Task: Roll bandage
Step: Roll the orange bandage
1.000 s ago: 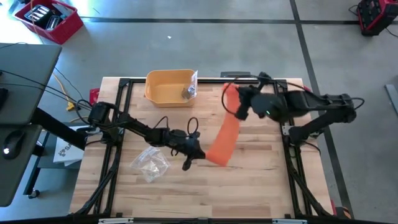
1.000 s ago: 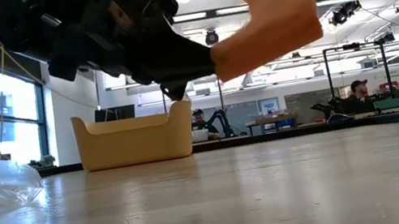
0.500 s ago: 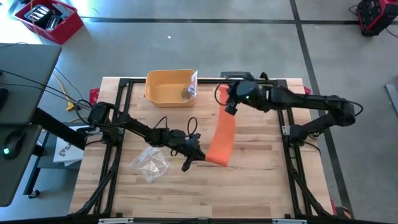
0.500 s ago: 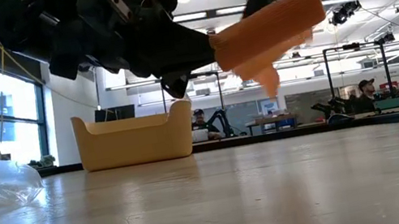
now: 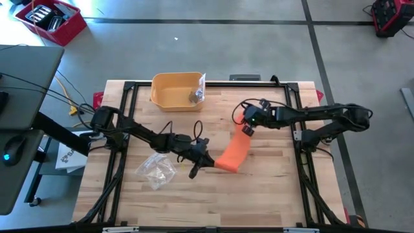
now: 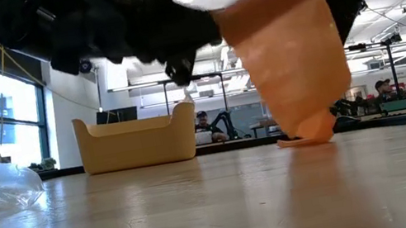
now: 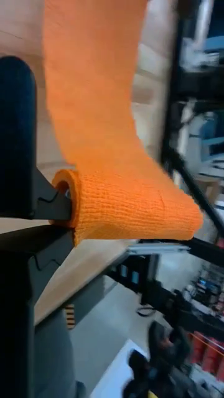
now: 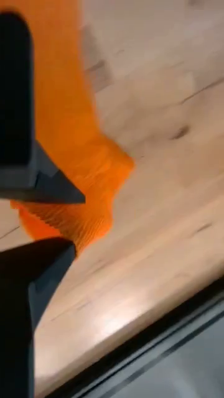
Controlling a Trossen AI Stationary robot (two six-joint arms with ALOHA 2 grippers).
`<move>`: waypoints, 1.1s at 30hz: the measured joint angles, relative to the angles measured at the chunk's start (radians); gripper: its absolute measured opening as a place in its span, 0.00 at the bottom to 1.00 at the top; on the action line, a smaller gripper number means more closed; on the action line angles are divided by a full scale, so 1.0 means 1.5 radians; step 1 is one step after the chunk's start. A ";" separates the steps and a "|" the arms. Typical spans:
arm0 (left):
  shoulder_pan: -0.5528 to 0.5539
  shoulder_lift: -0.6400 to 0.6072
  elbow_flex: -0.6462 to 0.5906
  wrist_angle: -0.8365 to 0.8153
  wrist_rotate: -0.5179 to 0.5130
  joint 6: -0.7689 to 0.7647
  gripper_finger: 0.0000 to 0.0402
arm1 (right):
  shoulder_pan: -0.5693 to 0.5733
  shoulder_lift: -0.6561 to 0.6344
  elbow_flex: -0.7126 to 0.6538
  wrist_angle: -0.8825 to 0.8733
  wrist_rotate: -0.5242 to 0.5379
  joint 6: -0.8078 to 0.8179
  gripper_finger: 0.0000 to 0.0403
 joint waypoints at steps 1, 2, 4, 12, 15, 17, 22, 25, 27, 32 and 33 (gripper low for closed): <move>-0.003 -0.007 0.000 0.002 -0.003 0.000 0.01 | 0.000 -0.005 -0.001 -0.004 0.000 -0.006 0.28; -0.008 -0.015 0.000 0.005 -0.009 0.003 0.01 | 0.001 -0.012 0.000 -0.006 0.000 -0.012 0.31; -0.019 -0.033 0.005 0.002 -0.030 0.013 0.01 | 0.008 -0.030 0.014 -0.011 0.004 -0.019 0.38; -0.080 -0.092 0.133 -0.124 -0.082 0.138 0.01 | 0.160 -0.161 0.056 -0.016 0.170 -0.060 0.42; -0.101 -0.102 0.213 -0.259 -0.132 0.187 0.01 | 0.232 -0.203 0.056 -0.018 0.180 -0.031 0.42; -0.112 -0.103 0.267 -0.322 -0.155 0.214 0.01 | 0.271 -0.214 0.056 -0.021 0.167 0.008 0.42; -0.137 -0.104 0.371 -0.390 -0.182 0.240 0.01 | 0.344 -0.198 0.055 -0.021 0.139 0.075 0.42; -0.153 -0.108 0.412 -0.411 -0.183 0.240 0.01 | 0.384 -0.182 0.053 -0.036 0.205 0.144 0.41; -0.161 -0.113 0.436 -0.426 -0.194 0.240 0.01 | 0.403 -0.180 0.053 -0.066 0.260 0.222 0.41; -0.177 -0.134 0.476 -0.494 -0.279 0.263 0.01 | 0.455 -0.179 0.053 -0.125 0.280 0.356 0.41; -0.174 -0.139 0.483 -0.507 -0.293 0.281 0.01 | 0.469 -0.179 0.053 -0.124 0.281 0.372 0.41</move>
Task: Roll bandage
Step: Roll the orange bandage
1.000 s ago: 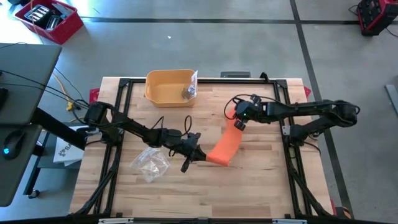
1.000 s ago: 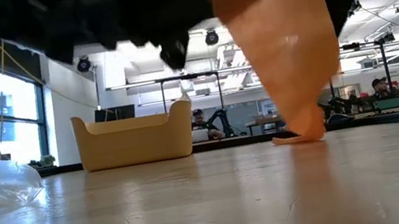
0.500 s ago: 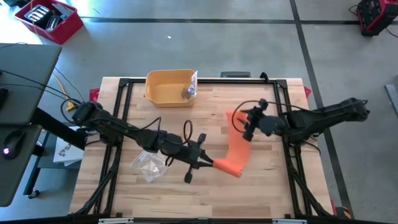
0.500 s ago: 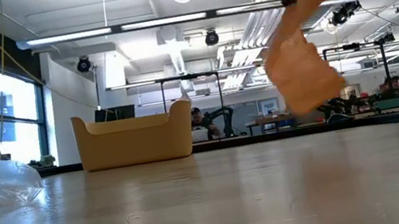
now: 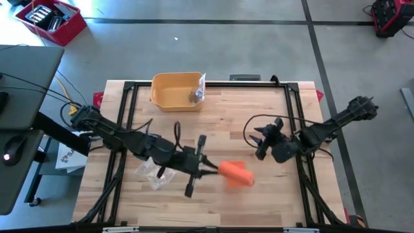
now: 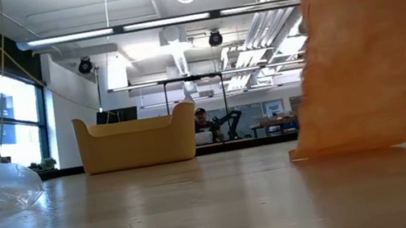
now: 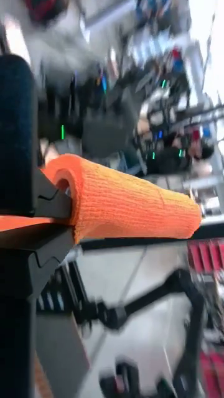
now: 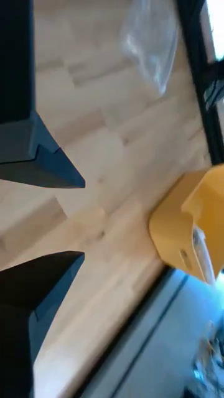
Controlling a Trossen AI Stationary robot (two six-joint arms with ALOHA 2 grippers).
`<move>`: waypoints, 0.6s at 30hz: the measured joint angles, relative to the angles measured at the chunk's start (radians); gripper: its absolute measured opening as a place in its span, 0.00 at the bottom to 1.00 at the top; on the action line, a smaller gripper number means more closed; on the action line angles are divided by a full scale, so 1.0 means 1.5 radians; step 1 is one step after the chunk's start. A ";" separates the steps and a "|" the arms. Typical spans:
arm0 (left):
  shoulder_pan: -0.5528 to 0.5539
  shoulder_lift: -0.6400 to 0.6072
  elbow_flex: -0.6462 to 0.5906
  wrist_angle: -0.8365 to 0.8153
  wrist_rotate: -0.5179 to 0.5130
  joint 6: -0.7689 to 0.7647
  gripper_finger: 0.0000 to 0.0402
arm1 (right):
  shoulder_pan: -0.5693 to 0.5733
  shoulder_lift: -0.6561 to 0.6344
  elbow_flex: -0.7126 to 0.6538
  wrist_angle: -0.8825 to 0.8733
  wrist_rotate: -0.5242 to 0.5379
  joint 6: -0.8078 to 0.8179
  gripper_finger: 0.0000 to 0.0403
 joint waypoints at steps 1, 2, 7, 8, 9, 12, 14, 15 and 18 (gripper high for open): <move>0.005 -0.006 0.005 -0.010 -0.010 0.018 0.01 | 0.017 0.000 0.000 0.001 0.005 0.018 0.41; 0.010 -0.011 0.011 -0.020 -0.020 0.029 0.01 | 0.034 0.001 0.000 0.001 0.018 0.038 0.41; 0.032 -0.019 0.037 -0.034 -0.034 0.037 0.01 | 0.138 0.011 0.000 0.100 0.145 0.046 0.41; 0.030 -0.019 0.044 -0.035 -0.031 0.049 0.01 | 0.163 0.019 0.000 0.139 0.169 0.014 0.41; 0.027 -0.019 0.051 -0.039 -0.029 0.054 0.01 | 0.186 0.028 0.000 0.183 0.192 -0.026 0.41; 0.014 -0.019 0.069 -0.044 -0.035 0.046 0.01 | 0.238 0.064 0.000 0.306 0.248 -0.140 0.41; 0.003 -0.019 0.079 -0.046 -0.048 0.045 0.01 | 0.261 0.091 0.000 0.359 0.270 -0.176 0.41; -0.004 -0.019 0.085 -0.046 -0.059 0.045 0.01 | 0.269 0.104 0.000 0.375 0.272 -0.184 0.41; -0.025 -0.019 0.101 -0.044 -0.096 0.045 0.01 | 0.286 0.138 0.000 0.401 0.274 -0.174 0.41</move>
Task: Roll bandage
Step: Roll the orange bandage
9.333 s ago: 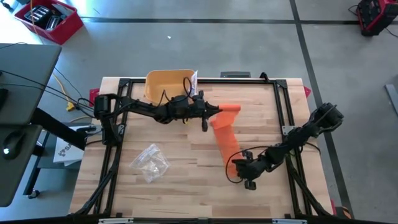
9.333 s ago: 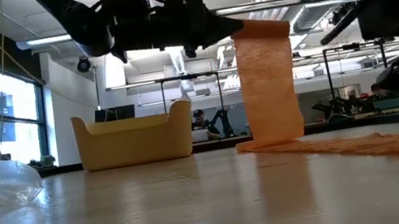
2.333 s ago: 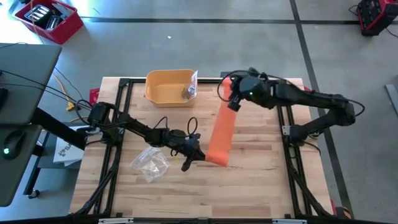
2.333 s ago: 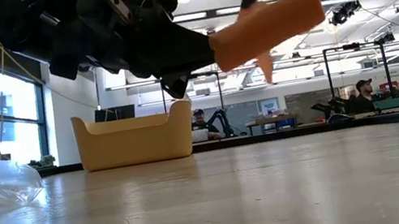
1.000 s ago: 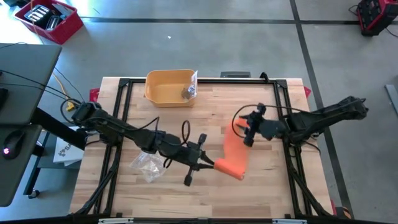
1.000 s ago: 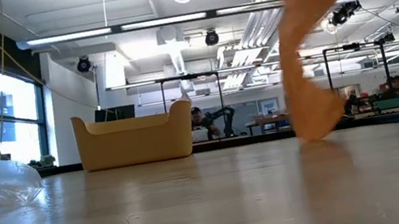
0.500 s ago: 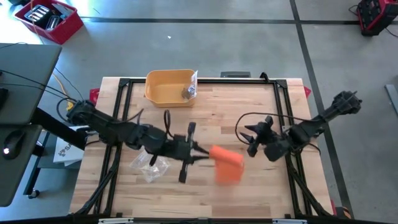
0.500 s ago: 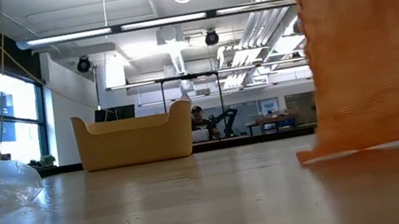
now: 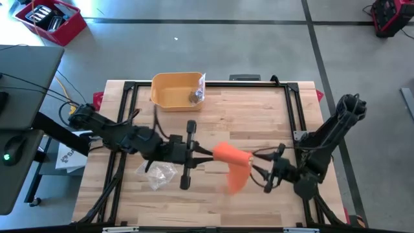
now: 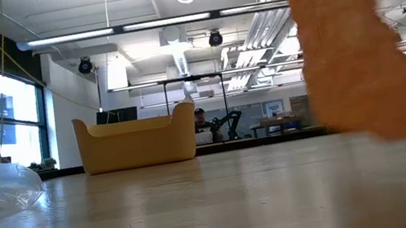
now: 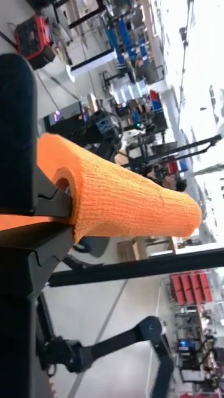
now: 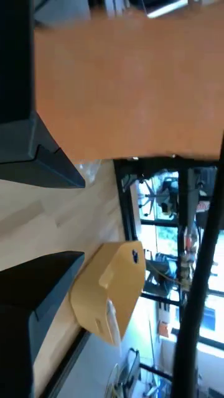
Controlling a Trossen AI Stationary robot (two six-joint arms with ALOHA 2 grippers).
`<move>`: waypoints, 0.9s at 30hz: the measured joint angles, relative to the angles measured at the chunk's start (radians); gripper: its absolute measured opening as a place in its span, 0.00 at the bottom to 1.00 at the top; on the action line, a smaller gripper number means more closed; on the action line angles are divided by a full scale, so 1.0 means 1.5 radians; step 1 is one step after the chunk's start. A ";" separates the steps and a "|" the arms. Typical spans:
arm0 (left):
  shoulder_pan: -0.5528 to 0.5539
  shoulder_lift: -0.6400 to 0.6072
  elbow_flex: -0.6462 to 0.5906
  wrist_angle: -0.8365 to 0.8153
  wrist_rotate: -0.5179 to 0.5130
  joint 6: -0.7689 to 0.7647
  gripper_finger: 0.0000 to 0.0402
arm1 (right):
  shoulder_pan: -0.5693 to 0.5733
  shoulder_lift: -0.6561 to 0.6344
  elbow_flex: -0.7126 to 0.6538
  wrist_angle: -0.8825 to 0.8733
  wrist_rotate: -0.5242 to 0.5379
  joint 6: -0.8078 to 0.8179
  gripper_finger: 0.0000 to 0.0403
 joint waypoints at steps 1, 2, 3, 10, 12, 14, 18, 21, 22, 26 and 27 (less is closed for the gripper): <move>-0.007 0.000 0.004 -0.001 -0.015 0.000 0.01 | 0.004 0.012 0.000 0.001 0.000 0.013 0.41; -0.013 0.000 0.010 -0.007 -0.033 0.000 0.01 | 0.006 0.023 0.000 0.000 0.000 0.029 0.41; -0.016 0.000 0.016 -0.020 -0.050 0.001 0.01 | 0.007 0.033 0.000 -0.002 0.000 0.043 0.41; 0.084 0.000 0.042 -0.210 -0.126 -0.062 0.00 | 0.000 0.085 0.000 -0.003 0.000 0.101 0.41; 0.134 0.007 0.037 -0.239 -0.105 -0.079 0.00 | -0.004 0.097 0.000 -0.004 0.000 0.114 0.41; 0.187 0.009 0.020 -0.245 -0.085 -0.088 0.00 | -0.004 0.105 0.000 -0.006 -0.001 0.115 0.41; 0.288 0.014 -0.026 -0.231 -0.029 -0.090 0.00 | -0.008 0.115 0.000 -0.019 -0.011 0.143 0.41; 0.351 0.015 -0.073 -0.204 0.013 -0.089 0.00 | -0.011 0.115 0.000 -0.056 -0.042 0.192 0.41; 0.367 0.015 -0.091 -0.189 0.030 -0.090 0.00 | -0.013 0.115 0.000 -0.073 -0.066 0.213 0.41; 0.423 0.018 -0.181 -0.121 0.095 -0.119 0.00 | -0.048 0.119 0.000 -0.130 -0.245 0.266 0.41; 0.433 0.018 -0.207 -0.092 0.108 -0.124 0.00 | -0.061 0.125 0.000 -0.136 -0.294 0.265 0.41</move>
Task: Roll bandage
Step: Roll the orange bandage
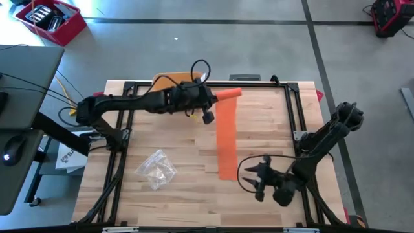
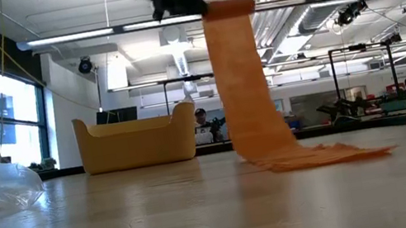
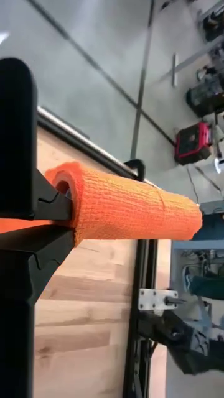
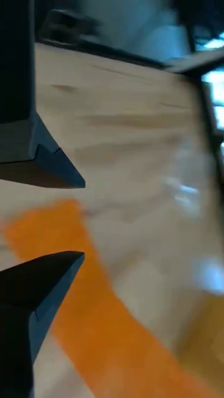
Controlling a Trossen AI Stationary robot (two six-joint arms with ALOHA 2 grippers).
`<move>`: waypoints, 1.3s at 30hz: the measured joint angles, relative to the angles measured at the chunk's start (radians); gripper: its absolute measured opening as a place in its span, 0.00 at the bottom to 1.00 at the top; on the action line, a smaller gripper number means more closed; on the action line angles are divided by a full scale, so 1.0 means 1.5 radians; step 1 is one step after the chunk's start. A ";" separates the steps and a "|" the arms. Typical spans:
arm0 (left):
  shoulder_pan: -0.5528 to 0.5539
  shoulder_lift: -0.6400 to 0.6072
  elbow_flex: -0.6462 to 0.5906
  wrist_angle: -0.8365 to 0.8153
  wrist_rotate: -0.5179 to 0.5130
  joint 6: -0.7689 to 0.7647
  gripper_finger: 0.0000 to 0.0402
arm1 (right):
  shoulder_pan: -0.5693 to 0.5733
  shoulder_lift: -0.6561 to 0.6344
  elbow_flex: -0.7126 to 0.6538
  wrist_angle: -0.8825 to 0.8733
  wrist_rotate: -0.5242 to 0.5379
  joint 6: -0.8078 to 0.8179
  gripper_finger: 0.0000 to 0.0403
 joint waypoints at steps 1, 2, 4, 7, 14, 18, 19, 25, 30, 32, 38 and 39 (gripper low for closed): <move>0.009 0.000 -0.029 0.032 0.010 -0.004 0.00 | -0.014 0.008 0.000 -0.003 -0.047 -0.009 0.41; 0.018 0.000 -0.056 0.058 0.016 -0.007 0.00 | -0.030 0.018 0.000 -0.002 -0.095 -0.023 0.41; 0.034 0.000 -0.107 0.102 0.025 -0.011 0.00 | -0.069 0.039 0.000 0.014 -0.181 -0.060 0.41; 0.049 0.000 -0.172 0.163 0.042 -0.011 0.00 | -0.124 0.093 0.000 0.063 -0.299 -0.134 0.41; 0.064 0.000 -0.257 0.236 0.056 -0.012 0.00 | -0.225 0.184 0.000 0.121 -0.346 -0.284 0.41; 0.063 -0.001 -0.276 0.259 0.068 -0.012 0.00 | -0.277 0.233 0.003 0.148 -0.455 -0.313 0.39; 0.063 -0.001 -0.276 0.258 0.077 -0.013 0.00 | -0.287 0.247 0.004 0.149 -0.475 -0.312 0.35; 0.061 -0.001 -0.276 0.262 0.091 -0.010 0.00 | -0.281 0.262 0.005 0.168 -0.530 -0.260 0.03; 0.058 -0.001 -0.276 0.258 0.097 0.019 0.00 | -0.235 0.167 0.003 0.141 -0.620 -0.223 0.01; 0.053 -0.001 -0.276 0.254 0.099 0.031 0.00 | -0.217 0.103 0.024 0.157 -0.607 -0.220 0.01; 0.015 0.035 -0.285 0.255 0.101 0.040 0.00 | -0.143 -0.054 0.113 0.153 -0.420 -0.329 0.00; 0.006 0.044 -0.285 0.254 0.101 0.039 0.00 | -0.126 -0.076 0.134 0.161 -0.399 -0.367 0.00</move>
